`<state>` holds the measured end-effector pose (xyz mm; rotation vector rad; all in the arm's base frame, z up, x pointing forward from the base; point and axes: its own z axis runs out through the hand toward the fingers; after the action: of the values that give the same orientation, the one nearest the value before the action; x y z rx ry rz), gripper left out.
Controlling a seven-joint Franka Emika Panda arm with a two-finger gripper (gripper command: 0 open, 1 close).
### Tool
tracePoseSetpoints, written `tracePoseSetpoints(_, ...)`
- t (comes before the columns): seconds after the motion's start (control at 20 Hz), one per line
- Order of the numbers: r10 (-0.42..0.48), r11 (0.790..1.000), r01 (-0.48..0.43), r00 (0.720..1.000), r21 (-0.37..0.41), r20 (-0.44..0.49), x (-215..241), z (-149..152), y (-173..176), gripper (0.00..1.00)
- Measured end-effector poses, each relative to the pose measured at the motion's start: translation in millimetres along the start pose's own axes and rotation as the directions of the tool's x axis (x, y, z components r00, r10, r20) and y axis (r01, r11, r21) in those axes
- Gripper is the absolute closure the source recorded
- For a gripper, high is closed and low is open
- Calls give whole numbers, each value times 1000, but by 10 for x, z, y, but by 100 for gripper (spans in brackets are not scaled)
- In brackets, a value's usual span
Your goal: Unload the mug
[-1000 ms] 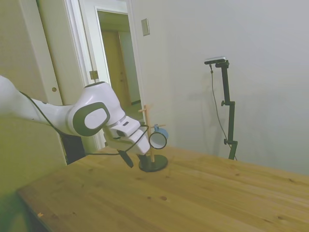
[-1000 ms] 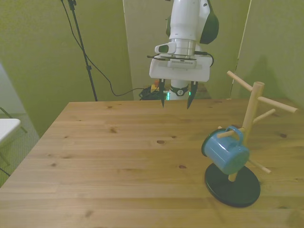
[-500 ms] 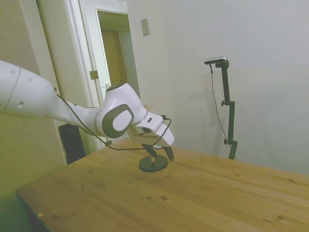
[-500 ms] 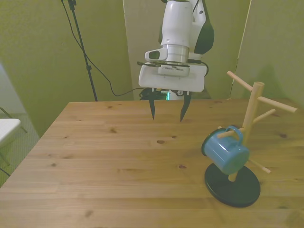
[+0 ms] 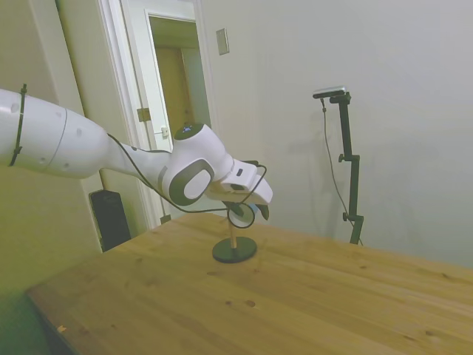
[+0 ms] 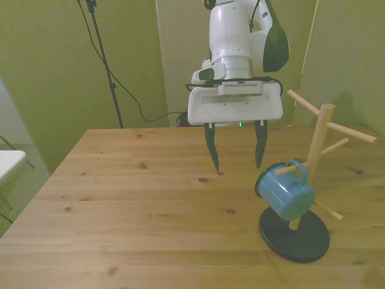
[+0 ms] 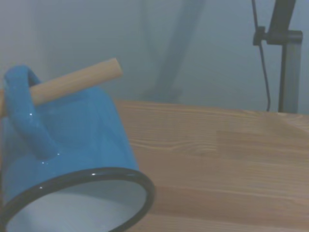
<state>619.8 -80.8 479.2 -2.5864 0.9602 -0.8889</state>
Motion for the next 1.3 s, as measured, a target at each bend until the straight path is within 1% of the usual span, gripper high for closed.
tracePoseSetpoints(0.25,-24,998,25,1000,50,-15,-10,174,-16,0)
tracePoseSetpoints(0.5,-42,993,46,998,105,-35,-40,441,-144,0)
tracePoseSetpoints(0.7,-63,990,65,998,124,-19,-97,608,-182,0)
tracePoseSetpoints(0.95,-71,988,73,997,135,-20,-54,674,-209,0)
tracePoseSetpoints(1.0,-71,988,73,997,138,-22,-38,687,-218,100)
tracePoseSetpoints(1.3,-72,986,74,997,151,-23,10,800,-284,100)
